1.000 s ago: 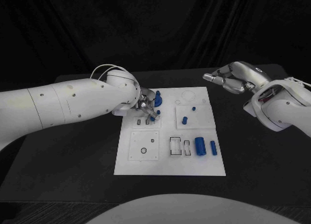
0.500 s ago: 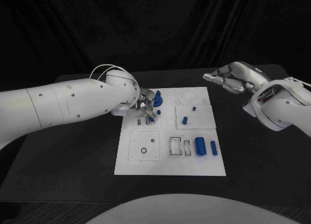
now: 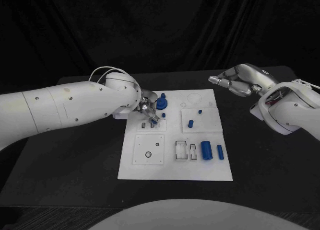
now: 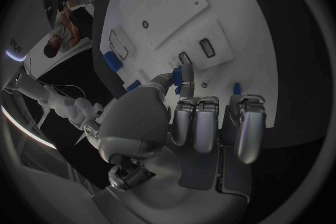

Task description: Assemble the parts on the task board

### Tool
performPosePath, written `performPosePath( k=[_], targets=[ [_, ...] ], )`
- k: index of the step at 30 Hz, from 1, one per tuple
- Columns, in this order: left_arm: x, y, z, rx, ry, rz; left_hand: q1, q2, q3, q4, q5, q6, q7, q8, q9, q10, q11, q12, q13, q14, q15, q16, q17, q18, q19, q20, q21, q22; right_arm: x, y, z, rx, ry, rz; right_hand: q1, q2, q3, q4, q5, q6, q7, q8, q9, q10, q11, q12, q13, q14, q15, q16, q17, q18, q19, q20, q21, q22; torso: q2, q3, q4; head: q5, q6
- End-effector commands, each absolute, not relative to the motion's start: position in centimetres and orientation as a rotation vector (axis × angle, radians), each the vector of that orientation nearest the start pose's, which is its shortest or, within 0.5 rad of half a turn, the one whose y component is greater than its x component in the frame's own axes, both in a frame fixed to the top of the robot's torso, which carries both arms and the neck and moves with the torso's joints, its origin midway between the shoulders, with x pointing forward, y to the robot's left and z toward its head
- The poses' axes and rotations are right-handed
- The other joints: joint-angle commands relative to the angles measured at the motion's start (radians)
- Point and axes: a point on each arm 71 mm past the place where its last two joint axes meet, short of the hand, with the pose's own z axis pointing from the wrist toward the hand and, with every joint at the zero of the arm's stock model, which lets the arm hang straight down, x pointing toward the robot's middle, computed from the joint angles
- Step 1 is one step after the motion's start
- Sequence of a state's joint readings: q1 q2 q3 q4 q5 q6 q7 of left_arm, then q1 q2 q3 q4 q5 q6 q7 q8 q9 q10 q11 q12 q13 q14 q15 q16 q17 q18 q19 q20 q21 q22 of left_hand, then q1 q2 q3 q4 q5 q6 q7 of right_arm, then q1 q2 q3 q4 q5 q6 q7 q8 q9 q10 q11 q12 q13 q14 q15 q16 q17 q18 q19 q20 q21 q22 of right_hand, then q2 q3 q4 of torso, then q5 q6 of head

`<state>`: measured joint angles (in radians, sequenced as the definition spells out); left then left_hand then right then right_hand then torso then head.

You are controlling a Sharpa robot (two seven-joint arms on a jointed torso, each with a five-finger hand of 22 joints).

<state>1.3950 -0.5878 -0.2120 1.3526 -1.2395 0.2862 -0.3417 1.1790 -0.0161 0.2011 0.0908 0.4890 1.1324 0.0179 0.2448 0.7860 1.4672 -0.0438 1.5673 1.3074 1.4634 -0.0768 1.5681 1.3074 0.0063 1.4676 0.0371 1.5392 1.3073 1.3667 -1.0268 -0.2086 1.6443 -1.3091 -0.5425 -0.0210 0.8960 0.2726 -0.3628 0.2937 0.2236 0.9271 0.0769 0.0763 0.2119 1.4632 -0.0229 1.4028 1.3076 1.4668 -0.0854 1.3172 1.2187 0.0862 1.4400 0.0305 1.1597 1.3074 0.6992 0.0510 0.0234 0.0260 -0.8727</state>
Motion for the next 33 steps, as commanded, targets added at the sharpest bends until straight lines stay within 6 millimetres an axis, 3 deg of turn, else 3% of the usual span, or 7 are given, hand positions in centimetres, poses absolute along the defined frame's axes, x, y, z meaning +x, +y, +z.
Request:
performPosePath(
  k=[1, 6, 12, 20, 24, 27, 33],
  targets=[
    [51.0, 13.9, -19.4, 0.308, 2.229, -0.412, -0.009, -0.007, 0.063, -0.048, 0.006, -0.004, -0.003, -0.005, 0.003, 0.104, -0.002, 0.004, 0.263, 0.107, -0.007, 0.003, 0.263, 0.008, 0.058, -0.006, -0.005, 0.233, 46.5, -26.0, -14.6, -0.029, 1.493, 0.654, 0.002, 0.011, -0.006, -0.002, -0.005, 0.005, 0.003, 0.001, 0.001, 0.0, 0.006, -0.006, 0.112, 0.046, 0.004, -0.002, -0.002, -0.004, -0.006, -0.001, -0.006, 0.121, 0.0, -0.0001, -0.0001, 0.003, 0.0],
    [50.5, 15.6, -18.7, 0.246, 2.223, -0.425, -0.043, -0.019, 0.117, -0.051, 0.025, 0.011, -0.007, 0.001, 0.026, 0.104, -0.011, 0.004, 0.263, 0.107, -0.015, 0.003, 0.263, 0.006, 0.066, -0.013, 0.0, 0.238, 46.5, -26.1, -14.6, -0.026, 1.501, 0.649, 0.029, 0.012, -0.002, -0.006, 0.019, 0.006, 0.005, 0.001, 0.002, -0.002, 0.008, -0.008, 0.11, 0.044, 0.006, -0.003, -0.004, -0.004, -0.008, 0.002, -0.009, 0.123, 0.0, 0.0002, -0.0003, 0.013, 0.0],
    [50.3, 16.9, -18.4, 0.087, 2.273, -0.509, -0.049, -0.019, 0.145, -0.06, 0.03, 0.01, -0.009, 0.002, 0.037, 0.104, -0.013, 0.004, 0.263, 0.107, -0.019, 0.003, 0.263, 0.005, 0.07, -0.016, 0.003, 0.241, 46.5, -25.9, -14.7, -0.029, 1.511, 0.65, 0.036, 0.012, -0.001, -0.006, 0.024, 0.006, 0.005, 0.001, 0.002, -0.003, 0.008, -0.008, 0.11, 0.044, 0.007, -0.004, -0.004, -0.004, -0.007, 0.002, -0.009, 0.124, 0.0, 0.0004, 0.0004, 0.014, 0.0],
    [49.6, 18.0, -18.1, 0.016, 2.274, -0.539, -0.072, -0.015, 0.161, -0.055, 0.021, 0.013, -0.009, 0.005, 0.048, 0.104, -0.015, 0.004, 0.263, 0.107, -0.02, 0.003, 0.263, 0.006, 0.067, -0.019, -0.001, 0.238, 46.5, -25.9, -14.8, -0.029, 1.518, 0.649, 0.038, 0.012, 0.0, -0.006, 0.024, 0.006, 0.005, 0.001, 0.002, -0.003, 0.008, -0.009, 0.109, 0.044, 0.007, -0.004, -0.004, -0.004, -0.007, 0.002, -0.008, 0.124, -0.001, 0.0011, 0.0, 0.014, 0.0],
    [49.4, 18.4, -18.2, 0.007, 2.282, -0.539, -0.083, -0.008, 0.17, -0.053, 0.018, 0.017, -0.01, 0.008, 0.055, 0.104, -0.016, 0.004, 0.263, 0.107, -0.022, 0.003, 0.263, 0.006, 0.067, -0.02, -0.002, 0.238, 46.5, -25.9, -14.8, -0.03, 1.519, 0.649, 0.038, 0.012, 0.0, -0.006, 0.024, 0.006, 0.005, 0.001, 0.002, -0.003, 0.008, -0.009, 0.109, 0.044, 0.007, -0.004, -0.004, -0.004, -0.007, 0.002, -0.008, 0.124, -0.002, 0.0018, 0.003, 0.015, 0.0],
    [49.3, 18.6, -18.2, -0.002, 2.28, -0.539, -0.097, -0.003, 0.176, -0.049, 0.0, 0.016, -0.01, 0.008, 0.062, 0.104, -0.017, 0.004, 0.263, 0.107, -0.023, 0.003, 0.263, 0.007, 0.064, -0.021, -0.006, 0.235, 46.5, -25.8, -14.8, -0.032, 1.52, 0.651, 0.038, 0.012, 0.0, -0.006, 0.024, 0.006, 0.005, 0.001, 0.002, -0.003, 0.008, -0.009, 0.109, 0.044, 0.007, -0.004, -0.004, -0.004, -0.007, 0.002, -0.008, 0.124, -0.001, 0.0014, 0.0008, 0.021, 0.0],
    [49.2, 18.8, -18.3, -0.019, 2.271, -0.538, -0.1, 0.001, 0.182, -0.05, -0.003, 0.011, -0.01, 0.006, 0.065, 0.104, -0.016, 0.004, 0.263, 0.107, -0.023, 0.003, 0.263, 0.008, 0.061, -0.021, -0.009, 0.233, 46.5, -25.8, -14.8, -0.034, 1.523, 0.652, 0.042, 0.011, 0.0, -0.007, 0.027, 0.006, 0.005, 0.001, 0.002, -0.004, 0.008, -0.01, 0.109, 0.044, 0.007, -0.003, -0.004, -0.004, -0.007, 0.002, -0.007, 0.125, -0.001, 0.0011, 0.0011, 0.026, 0.0]
  ],
)
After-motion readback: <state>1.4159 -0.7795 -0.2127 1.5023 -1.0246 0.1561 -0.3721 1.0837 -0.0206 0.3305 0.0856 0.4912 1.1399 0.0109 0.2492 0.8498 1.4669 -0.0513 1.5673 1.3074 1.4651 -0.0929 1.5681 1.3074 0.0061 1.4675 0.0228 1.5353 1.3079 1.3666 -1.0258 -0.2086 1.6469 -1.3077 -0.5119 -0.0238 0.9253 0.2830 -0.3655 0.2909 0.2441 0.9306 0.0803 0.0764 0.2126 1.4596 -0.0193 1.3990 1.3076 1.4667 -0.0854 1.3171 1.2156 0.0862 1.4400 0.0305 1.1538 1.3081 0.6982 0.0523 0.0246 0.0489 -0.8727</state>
